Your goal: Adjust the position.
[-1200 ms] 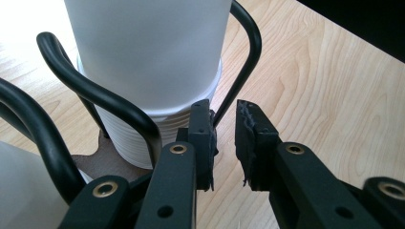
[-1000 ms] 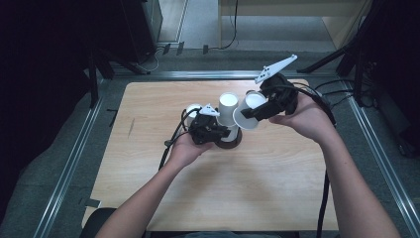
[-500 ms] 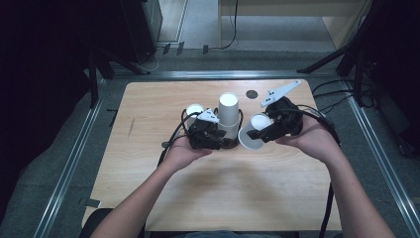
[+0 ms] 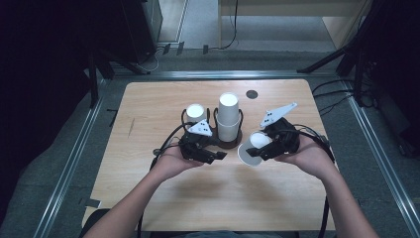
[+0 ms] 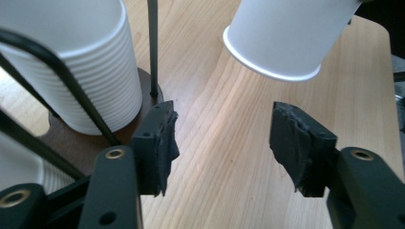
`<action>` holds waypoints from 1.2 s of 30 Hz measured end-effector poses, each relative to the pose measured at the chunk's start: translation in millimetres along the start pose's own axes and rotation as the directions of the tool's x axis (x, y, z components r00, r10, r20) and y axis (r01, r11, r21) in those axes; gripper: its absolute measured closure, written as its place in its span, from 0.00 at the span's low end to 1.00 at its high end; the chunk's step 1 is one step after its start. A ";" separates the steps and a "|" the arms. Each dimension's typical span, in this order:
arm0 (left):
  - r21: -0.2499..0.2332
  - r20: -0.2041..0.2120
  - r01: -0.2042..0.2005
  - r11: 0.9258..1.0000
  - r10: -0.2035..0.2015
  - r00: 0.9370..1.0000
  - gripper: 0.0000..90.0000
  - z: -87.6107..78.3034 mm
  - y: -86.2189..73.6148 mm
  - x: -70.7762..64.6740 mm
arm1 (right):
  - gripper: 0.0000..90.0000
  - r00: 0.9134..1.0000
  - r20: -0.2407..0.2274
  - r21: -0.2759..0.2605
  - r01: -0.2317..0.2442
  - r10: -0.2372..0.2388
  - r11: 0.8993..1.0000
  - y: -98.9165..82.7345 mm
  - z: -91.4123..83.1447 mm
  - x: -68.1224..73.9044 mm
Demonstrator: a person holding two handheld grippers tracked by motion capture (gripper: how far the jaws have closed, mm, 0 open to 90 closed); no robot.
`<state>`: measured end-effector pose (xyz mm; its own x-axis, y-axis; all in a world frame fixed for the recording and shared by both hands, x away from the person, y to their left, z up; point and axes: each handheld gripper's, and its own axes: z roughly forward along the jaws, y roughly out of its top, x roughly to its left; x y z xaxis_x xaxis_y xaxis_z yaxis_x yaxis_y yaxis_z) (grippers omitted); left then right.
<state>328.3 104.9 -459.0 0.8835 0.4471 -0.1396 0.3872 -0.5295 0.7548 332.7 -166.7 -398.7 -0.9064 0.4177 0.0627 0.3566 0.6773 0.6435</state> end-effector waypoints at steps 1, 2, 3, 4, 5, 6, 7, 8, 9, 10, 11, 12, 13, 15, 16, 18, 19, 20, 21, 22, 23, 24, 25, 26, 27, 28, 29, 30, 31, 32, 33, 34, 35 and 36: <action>0.001 0.007 0.008 1.000 -0.008 1.000 0.45 -0.9 -3.1 2.0 | 0.36 1.000 -0.003 0.001 0.002 -0.002 1.000 -1.7 2.0 0.6; 0.005 0.010 0.016 1.000 -0.016 1.000 0.45 -1.3 -4.7 3.2 | 0.36 1.000 -0.008 0.000 0.006 -0.006 1.000 -3.6 4.9 1.5; 0.007 0.018 0.024 1.000 -0.024 1.000 0.45 -1.7 -6.8 5.0 | 0.36 1.000 -0.011 0.000 0.010 -0.010 1.000 -4.7 6.5 1.8; 0.007 0.025 0.027 1.000 -0.027 0.999 0.46 -2.0 -8.9 6.7 | 0.36 1.000 -0.014 0.001 0.010 -0.010 1.000 -6.2 8.5 2.5; 0.008 0.027 0.028 1.000 -0.028 0.999 0.47 -2.3 -10.4 7.5 | 0.36 1.000 -0.019 0.001 0.008 -0.008 1.000 -7.8 10.7 3.3; 0.012 0.030 0.020 1.000 -0.020 0.999 0.47 -2.7 -11.5 8.3 | 0.36 1.000 -0.021 -0.001 0.013 -0.013 1.000 -9.5 12.8 3.6; 0.011 0.030 0.015 1.000 -0.015 0.999 0.47 -2.8 -12.4 8.2 | 0.36 1.000 -0.023 0.000 0.017 -0.017 1.000 -11.2 15.3 3.9; 0.010 0.033 0.008 1.000 -0.008 0.999 0.47 -2.8 -13.2 8.0 | 0.36 1.000 -0.025 0.004 0.016 -0.016 1.000 -13.0 17.8 4.2; 0.009 0.040 -0.003 1.000 0.003 0.999 0.47 -2.6 -14.3 7.7 | 0.36 1.000 -0.027 0.007 0.016 -0.016 1.000 -14.7 20.6 4.2; 0.011 0.039 -0.014 1.000 0.013 0.999 0.47 -2.6 -15.2 7.7 | 0.36 0.999 -0.031 0.010 0.007 -0.007 1.000 -16.5 24.0 4.9; 0.014 0.043 -0.024 1.000 0.024 0.999 0.47 -1.9 -16.4 7.5 | 0.36 0.999 -0.032 0.010 0.016 -0.015 1.000 -17.5 26.2 4.6; 0.025 0.044 -0.038 0.999 0.037 0.998 0.47 -1.1 -17.6 7.5 | 0.36 0.999 -0.036 0.018 0.014 -0.013 1.000 -18.7 28.6 5.1; 0.031 0.045 -0.051 0.998 0.049 0.998 0.47 -0.4 -18.6 8.1 | 0.36 0.999 -0.041 0.020 0.019 -0.018 1.000 -20.0 32.3 5.0; 0.038 0.052 -0.053 0.998 0.051 0.997 0.46 1.3 -19.7 9.2 | 0.36 0.998 -0.054 0.016 0.017 -0.016 1.000 -21.6 37.9 4.1; 0.040 0.055 -0.055 0.998 0.053 0.997 0.45 2.1 -20.1 10.4 | 0.36 0.998 -0.056 0.017 0.013 -0.012 1.000 -22.1 41.4 3.6; 0.038 0.056 -0.059 0.998 0.057 0.997 0.43 2.9 -21.0 11.6 | 0.36 0.998 -0.061 0.021 0.015 -0.013 1.000 -22.9 47.7 3.0; 0.038 0.053 -0.061 0.997 0.059 0.997 0.41 3.2 -21.4 11.9 | 0.36 0.998 -0.061 0.025 0.020 -0.019 0.999 -23.4 51.0 3.4; 0.045 0.049 -0.068 0.997 0.065 0.997 0.39 3.7 -22.3 12.6 | 0.36 0.998 -0.064 0.028 0.020 -0.018 0.999 -23.5 52.7 3.8; 0.051 0.047 -0.069 0.996 0.067 0.997 0.38 4.0 -22.7 13.1 | 0.36 0.998 -0.066 0.026 0.021 -0.020 0.999 -24.0 55.5 4.0; 0.051 0.047 -0.069 0.996 0.067 0.997 0.36 4.0 -22.7 13.1 | 0.36 0.998 -0.066 0.026 0.021 -0.020 0.999 -24.0 55.5 4.0; 0.065 0.040 -0.063 0.996 0.061 0.997 0.34 5.1 -23.8 14.3 | 0.36 0.997 -0.076 0.023 0.022 -0.020 0.999 -24.6 59.1 4.4; 0.070 0.049 -0.054 0.996 0.050 0.998 0.33 5.6 -24.1 15.3 | 0.36 0.997 -0.080 0.021 0.017 -0.015 1.000 -24.7 60.2 5.0; 0.077 0.055 -0.043 0.996 0.039 0.998 0.32 6.2 -24.3 16.1 | 0.36 0.996 -0.085 0.019 0.017 -0.016 1.000 -24.9 61.8 5.3; 0.079 0.055 -0.042 0.996 0.038 0.998 0.29 6.5 -24.4 16.3 | 0.36 0.996 -0.087 0.015 0.020 -0.019 1.000 -25.2 63.6 5.7; 0.082 0.065 -0.047 0.995 0.042 0.997 0.25 7.0 -24.8 16.1 | 0.36 0.996 -0.087 0.014 0.023 -0.022 1.000 -25.3 64.9 5.8; 0.087 0.064 -0.053 0.995 0.047 0.997 0.20 7.2 -24.9 15.5 | 0.35 0.996 -0.090 0.016 0.019 -0.017 1.000 -25.2 67.2 6.0; 0.094 0.068 -0.057 0.994 0.050 0.996 0.18 8.0 -25.2 14.6 | 0.35 0.995 -0.096 0.017 0.018 -0.016 1.000 -25.1 68.7 6.0; 0.099 0.073 -0.057 0.993 0.050 0.996 0.15 8.6 -25.4 13.9 | 0.35 0.995 -0.098 0.013 0.018 -0.016 1.000 -24.7 71.2 5.8; 0.099 0.077 -0.057 0.994 0.049 0.996 0.14 8.9 -25.7 13.3 | 0.35 0.995 -0.104 0.015 0.014 -0.012 1.000 -24.1 72.7 6.1; 0.094 0.082 -0.055 0.994 0.047 0.996 0.13 9.2 -26.3 12.6 | 0.35 0.994 -0.109 0.016 0.014 -0.012 1.000 -23.4 74.2 6.2; 0.094 0.091 -0.051 0.994 0.043 0.995 0.12 9.6 -26.9 12.3 | 0.35 0.994 -0.111 0.016 0.016 -0.015 1.000 -22.2 75.8 6.7; 0.094 0.100 -0.046 0.994 0.037 0.994 0.11 10.3 -27.5 11.8 | 0.35 0.993 -0.118 0.015 0.016 -0.014 1.000 -21.1 77.2 7.6; 0.094 0.106 -0.046 0.994 0.036 0.994 0.10 11.1 -28.4 11.2 | 0.35 0.992 -0.121 0.012 0.021 -0.020 1.000 -19.7 78.7 8.0; 0.098 0.112 -0.050 0.994 0.039 0.993 0.09 11.6 -29.0 11.2 | 0.35 0.991 -0.129 0.009 0.021 -0.020 1.000 -18.2 80.2 8.8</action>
<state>330.0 116.9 -489.9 0.9218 0.3428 -0.1813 0.3668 -0.6190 0.6945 336.4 -126.8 -471.0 -0.9349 0.3228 0.1479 0.3396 0.6915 0.6376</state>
